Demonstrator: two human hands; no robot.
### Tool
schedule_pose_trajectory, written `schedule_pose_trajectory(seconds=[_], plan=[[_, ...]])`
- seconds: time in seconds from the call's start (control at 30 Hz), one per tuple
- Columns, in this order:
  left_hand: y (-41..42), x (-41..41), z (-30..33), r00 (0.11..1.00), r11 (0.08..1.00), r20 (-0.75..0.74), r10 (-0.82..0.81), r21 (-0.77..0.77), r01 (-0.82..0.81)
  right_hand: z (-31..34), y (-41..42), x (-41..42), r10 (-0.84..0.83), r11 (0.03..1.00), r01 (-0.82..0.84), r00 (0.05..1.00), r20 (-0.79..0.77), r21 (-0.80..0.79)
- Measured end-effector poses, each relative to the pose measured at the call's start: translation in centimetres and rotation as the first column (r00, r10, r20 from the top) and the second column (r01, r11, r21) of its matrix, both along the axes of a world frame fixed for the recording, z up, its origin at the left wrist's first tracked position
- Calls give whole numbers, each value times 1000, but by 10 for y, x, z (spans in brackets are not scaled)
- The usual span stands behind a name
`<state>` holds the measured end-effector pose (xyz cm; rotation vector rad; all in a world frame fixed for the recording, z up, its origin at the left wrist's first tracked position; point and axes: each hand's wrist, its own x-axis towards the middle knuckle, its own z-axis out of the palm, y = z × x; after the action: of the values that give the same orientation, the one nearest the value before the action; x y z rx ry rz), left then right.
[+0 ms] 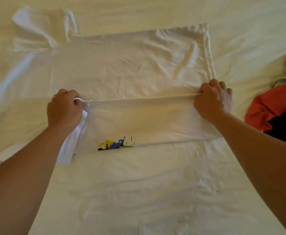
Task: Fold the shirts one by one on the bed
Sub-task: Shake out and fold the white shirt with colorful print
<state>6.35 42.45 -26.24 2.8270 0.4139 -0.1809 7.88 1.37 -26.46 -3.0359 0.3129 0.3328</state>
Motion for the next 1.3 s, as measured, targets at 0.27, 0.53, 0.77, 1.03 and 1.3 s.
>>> schedule_pose_trajectory(seconds=[0.27,0.53,0.77,1.03,1.3], plan=[[-80,-70,-11,916,910,-27,-401,105,401,-10,56,-68,213,948,-250,959,189,198],[-92,-87,-44,928,947,-235,-291,70,314,-38,-7,-89,228,972,-222,969,-95,71],[-70,-119,-14,913,920,-168,-372,63,386,-9,-2,-88,252,967,-247,964,-88,69],[-15,-172,3,960,931,-5,-282,241,274,-2,85,-150,618,767,-622,782,76,157],[72,-168,9,929,898,80,-361,298,324,4,202,-121,564,787,-575,817,116,224]])
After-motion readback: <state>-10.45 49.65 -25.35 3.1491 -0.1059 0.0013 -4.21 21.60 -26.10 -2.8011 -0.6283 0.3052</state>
